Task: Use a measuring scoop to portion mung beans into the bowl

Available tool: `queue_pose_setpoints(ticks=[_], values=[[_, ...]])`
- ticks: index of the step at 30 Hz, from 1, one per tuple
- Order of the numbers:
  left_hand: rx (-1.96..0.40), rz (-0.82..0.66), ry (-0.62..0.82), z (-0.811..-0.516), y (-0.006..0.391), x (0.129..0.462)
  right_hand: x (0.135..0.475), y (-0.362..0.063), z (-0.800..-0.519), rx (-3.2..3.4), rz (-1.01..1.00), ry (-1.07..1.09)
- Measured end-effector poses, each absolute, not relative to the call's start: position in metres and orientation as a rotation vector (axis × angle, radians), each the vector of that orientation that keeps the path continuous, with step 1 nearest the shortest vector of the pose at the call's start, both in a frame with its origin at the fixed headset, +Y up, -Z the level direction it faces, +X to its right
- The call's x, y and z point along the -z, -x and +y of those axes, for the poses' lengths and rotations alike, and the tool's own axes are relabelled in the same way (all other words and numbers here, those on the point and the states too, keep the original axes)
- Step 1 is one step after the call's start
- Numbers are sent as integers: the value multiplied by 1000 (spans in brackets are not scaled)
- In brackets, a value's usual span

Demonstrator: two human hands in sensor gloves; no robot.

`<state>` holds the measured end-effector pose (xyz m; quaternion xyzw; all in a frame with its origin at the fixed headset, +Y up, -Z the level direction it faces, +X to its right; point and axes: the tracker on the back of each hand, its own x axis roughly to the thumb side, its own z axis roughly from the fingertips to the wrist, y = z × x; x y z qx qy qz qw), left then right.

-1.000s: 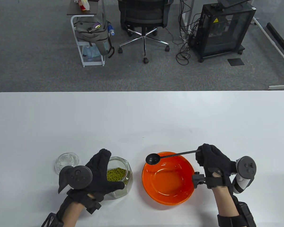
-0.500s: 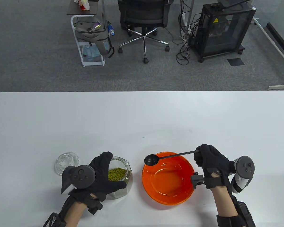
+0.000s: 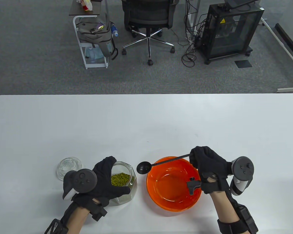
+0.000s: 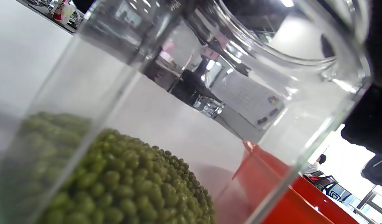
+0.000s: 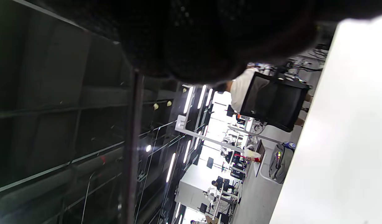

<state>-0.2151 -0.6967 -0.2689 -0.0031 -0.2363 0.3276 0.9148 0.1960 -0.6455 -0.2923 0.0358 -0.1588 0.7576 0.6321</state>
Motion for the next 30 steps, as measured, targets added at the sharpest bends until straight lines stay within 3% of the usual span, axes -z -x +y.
queue_pose_setpoints(ticks=[11, 30], values=[[-689, -487, 9, -697, 216, 269, 295, -129, -600, -1933, -440, -261], [-695, -493, 7, -698, 216, 270, 279, -28, -579, -2358, -579, -599]])
